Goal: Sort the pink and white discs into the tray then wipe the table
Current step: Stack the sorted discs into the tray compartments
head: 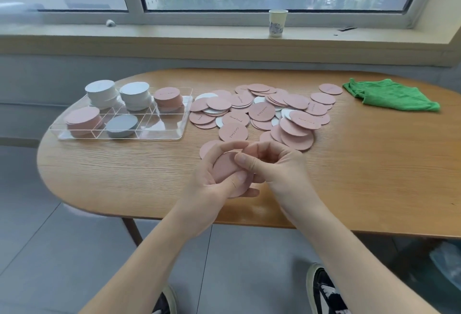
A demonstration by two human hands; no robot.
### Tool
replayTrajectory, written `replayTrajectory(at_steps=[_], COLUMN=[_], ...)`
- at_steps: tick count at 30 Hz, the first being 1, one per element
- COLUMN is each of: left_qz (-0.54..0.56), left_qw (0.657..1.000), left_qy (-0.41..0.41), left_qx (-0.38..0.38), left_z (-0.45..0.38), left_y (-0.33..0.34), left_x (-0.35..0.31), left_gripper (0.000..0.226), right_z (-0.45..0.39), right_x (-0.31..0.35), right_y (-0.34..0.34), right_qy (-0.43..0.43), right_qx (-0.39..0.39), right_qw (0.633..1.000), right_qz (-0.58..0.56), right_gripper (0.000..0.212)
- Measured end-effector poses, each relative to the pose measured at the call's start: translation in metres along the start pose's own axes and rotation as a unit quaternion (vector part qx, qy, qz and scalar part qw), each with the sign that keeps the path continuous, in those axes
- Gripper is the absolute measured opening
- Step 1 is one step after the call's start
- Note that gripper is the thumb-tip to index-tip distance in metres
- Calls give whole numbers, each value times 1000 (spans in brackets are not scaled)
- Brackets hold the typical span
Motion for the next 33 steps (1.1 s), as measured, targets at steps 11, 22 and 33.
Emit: replayTrajectory(at_steps=[11,22,33], left_qz=[16,0,-18], left_qw=[992,993,991], left_qy=[6,13,30], left_qx=[-123,-116,-133], left_z=[14,13,11], left_y=[-57,-58,-58], left_x=[-39,-40,-37], left_gripper=[32,38,38], right_z=[-46,-93,-90], right_x=[-15,-8,-15], right_y=[10,41,10], right_qy=[-107,-115,8], right_qx=[-2,190,193], right_qw=[900,809,971], right_qz=[423,544,138], right_gripper=[26,54,24])
Point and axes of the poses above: each hand's wrist, its own z-axis away from the middle knuckle, its own y-axis out of the palm, x = y × z, the point moved 1 cm from there along -z, towards the middle knuckle, and after that the axes turned 9 degrees about z, right-handed, at the moved point
